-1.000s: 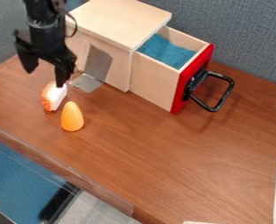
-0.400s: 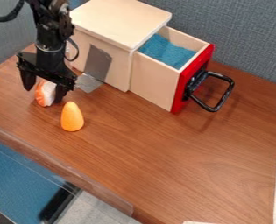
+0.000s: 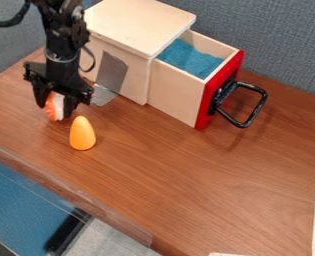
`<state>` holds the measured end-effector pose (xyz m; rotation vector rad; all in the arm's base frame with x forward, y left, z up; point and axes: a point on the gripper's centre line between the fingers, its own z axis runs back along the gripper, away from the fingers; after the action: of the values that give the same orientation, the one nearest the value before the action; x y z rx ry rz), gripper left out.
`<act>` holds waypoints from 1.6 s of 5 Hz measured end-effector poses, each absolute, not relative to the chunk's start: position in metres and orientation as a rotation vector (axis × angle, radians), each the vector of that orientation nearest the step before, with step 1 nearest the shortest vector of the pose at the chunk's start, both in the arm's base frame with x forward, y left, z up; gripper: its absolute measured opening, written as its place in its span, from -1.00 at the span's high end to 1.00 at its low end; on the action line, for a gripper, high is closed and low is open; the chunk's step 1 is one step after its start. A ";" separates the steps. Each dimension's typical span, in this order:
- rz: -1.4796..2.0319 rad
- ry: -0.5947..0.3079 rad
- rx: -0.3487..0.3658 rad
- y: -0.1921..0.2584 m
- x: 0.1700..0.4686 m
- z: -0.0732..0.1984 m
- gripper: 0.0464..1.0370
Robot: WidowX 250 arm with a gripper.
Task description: Move the white object to the right of the yellow object
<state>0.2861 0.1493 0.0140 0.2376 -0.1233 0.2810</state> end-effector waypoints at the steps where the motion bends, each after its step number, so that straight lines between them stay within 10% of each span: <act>1: 0.222 -0.203 0.228 0.129 0.290 0.041 -0.15; 3: -0.045 -0.387 0.067 0.049 0.278 0.100 -0.15; 8: -0.248 -0.119 0.020 -0.005 0.245 -0.001 -0.31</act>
<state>0.2453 -0.0050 -0.0015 0.0204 -0.1186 -0.2484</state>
